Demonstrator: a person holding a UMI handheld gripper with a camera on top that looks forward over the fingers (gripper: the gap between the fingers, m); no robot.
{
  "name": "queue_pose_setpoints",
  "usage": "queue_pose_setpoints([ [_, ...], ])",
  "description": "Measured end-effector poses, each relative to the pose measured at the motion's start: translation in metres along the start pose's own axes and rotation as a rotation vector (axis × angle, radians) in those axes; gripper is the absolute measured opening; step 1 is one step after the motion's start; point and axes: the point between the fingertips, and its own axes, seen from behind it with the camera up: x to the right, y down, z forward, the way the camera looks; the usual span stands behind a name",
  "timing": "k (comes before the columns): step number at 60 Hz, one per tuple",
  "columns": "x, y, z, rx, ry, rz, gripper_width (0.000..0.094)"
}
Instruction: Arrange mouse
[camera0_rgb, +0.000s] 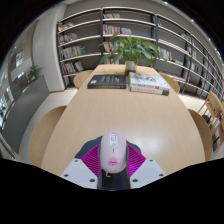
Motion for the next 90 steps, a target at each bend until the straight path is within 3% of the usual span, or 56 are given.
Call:
queue_pose_setpoints([
  [11, -0.001, 0.062, 0.029, -0.115, 0.008, 0.030, 0.0326],
  [13, -0.002, 0.061, 0.030, -0.077, 0.006, 0.026, 0.0330],
  [17, -0.001, 0.062, 0.029, -0.082, 0.009, 0.012, 0.0345],
  [18, -0.002, 0.063, 0.029, -0.084, 0.009, 0.014, 0.0425],
  [19, -0.001, 0.063, 0.029, -0.084, 0.012, 0.016, 0.0400],
  [25, -0.001, 0.064, 0.032, -0.099, 0.014, 0.010, 0.0471],
  [26, -0.002, 0.064, 0.030, -0.105, 0.012, 0.012, 0.0494],
  [30, 0.003, 0.064, 0.024, -0.128, 0.029, 0.028, 0.0787],
  [33, 0.004, 0.053, 0.018, -0.110, 0.023, 0.029, 0.0847],
  [56, 0.055, -0.015, -0.128, 0.051, 0.030, 0.038, 0.0838],
  [77, 0.100, -0.002, -0.209, 0.137, 0.035, 0.011, 0.0832],
  [90, 0.111, 0.021, -0.230, 0.131, 0.031, 0.011, 0.0830],
])
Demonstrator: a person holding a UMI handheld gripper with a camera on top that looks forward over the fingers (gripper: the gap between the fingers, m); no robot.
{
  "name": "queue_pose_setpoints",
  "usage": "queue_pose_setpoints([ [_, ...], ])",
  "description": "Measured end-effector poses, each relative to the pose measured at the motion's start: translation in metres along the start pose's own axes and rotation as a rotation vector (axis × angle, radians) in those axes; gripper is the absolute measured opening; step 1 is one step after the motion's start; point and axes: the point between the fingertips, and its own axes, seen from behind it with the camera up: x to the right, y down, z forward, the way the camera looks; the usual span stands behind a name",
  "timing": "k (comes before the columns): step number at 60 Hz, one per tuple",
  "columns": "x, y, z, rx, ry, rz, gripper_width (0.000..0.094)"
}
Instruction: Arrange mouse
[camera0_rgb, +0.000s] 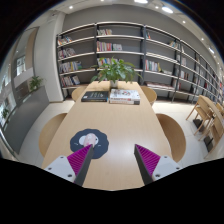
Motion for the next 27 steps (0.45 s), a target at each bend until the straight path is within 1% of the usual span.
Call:
queue_pose_setpoints([
  [12, 0.009, 0.014, -0.008, -0.011, 0.008, -0.004, 0.0832],
  [27, 0.009, 0.013, -0.009, -0.008, 0.002, 0.002, 0.0833],
])
